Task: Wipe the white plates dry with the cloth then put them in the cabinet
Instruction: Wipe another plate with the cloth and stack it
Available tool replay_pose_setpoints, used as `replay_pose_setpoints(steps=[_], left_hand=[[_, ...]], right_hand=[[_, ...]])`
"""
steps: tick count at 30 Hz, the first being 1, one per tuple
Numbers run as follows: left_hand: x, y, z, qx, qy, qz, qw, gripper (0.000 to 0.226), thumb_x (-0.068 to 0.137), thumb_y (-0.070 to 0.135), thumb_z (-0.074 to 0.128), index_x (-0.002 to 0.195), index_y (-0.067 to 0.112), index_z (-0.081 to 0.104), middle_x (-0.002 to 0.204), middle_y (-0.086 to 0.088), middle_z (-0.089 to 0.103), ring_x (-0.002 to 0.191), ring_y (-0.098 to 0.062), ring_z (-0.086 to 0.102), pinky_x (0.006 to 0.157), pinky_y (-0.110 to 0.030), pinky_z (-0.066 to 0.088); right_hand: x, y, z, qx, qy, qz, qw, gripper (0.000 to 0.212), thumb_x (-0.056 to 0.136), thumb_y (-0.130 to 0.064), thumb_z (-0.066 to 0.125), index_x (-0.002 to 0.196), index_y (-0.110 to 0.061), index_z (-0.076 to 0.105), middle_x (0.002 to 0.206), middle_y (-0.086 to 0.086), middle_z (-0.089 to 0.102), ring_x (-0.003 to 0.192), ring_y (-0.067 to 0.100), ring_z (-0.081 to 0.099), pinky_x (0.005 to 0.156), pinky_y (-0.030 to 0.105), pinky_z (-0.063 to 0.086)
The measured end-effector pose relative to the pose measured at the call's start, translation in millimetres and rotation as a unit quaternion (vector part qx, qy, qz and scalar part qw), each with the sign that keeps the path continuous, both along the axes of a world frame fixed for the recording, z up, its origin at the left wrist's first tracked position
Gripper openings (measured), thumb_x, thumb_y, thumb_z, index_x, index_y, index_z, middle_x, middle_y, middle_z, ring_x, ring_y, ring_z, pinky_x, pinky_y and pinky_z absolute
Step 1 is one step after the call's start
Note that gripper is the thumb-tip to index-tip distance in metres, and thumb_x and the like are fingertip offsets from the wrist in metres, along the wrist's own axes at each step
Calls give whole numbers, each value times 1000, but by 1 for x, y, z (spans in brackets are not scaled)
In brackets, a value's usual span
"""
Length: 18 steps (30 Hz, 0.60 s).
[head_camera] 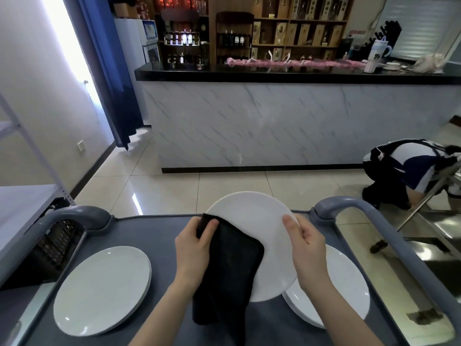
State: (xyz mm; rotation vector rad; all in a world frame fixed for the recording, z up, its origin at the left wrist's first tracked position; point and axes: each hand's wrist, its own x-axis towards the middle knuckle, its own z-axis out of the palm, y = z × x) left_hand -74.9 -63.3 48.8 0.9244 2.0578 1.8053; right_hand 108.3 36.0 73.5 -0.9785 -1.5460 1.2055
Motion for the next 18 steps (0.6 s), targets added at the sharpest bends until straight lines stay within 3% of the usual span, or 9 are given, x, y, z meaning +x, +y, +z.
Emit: replay_pose_setpoints(steps=[4,6,8,10,13,16,18], left_hand=[[-5,-6,0,9,20,-6,1000,25,90,26,68,68,27,57,65,9,60,58,-3,49,55,-12,39],[-7,-6,4,-6,83,-34,996,22,88,25,70,70,28,59,68,13,64,61,-3,55,57,-12,40],[-7,-4,10,-24,174,-79,981,19,86,26,73,72,26,60,72,15,64,64,-3,56,59,-12,39],[-6,-2,16,-24,235,-126,964,24,84,30,72,70,36,54,71,20,61,63,0,55,58,-10,36],[-8,0,18,-17,246,-141,959,38,84,26,74,66,46,46,64,25,57,59,5,52,57,-7,34],[-11,0,16,-19,189,-94,977,36,84,23,75,62,38,50,60,18,56,57,1,50,56,-10,35],[-14,-1,13,-20,113,-47,992,31,87,26,71,63,36,55,60,17,58,58,1,50,56,-11,37]], right_hand=[[11,12,5,59,-110,89,988,6,94,-37,63,93,-41,67,88,-20,71,81,1,66,72,15,50],[10,16,14,116,-171,134,969,26,85,-56,63,108,-45,60,100,-25,70,91,-3,65,79,16,50],[0,18,22,205,-284,181,919,46,80,-71,51,119,-47,49,101,-23,70,89,-1,64,79,21,48],[-11,19,24,275,-354,211,869,43,86,-72,45,118,-42,49,88,-8,71,81,15,64,75,33,49],[-17,15,19,243,-272,227,903,39,92,-61,45,99,-27,61,67,6,60,65,24,55,69,42,47],[-15,11,10,208,-183,171,946,26,94,-50,56,85,-26,64,62,1,56,59,15,50,62,29,42],[-15,7,3,145,-114,97,978,25,93,-46,58,82,-25,65,68,8,59,64,23,51,60,29,39]])
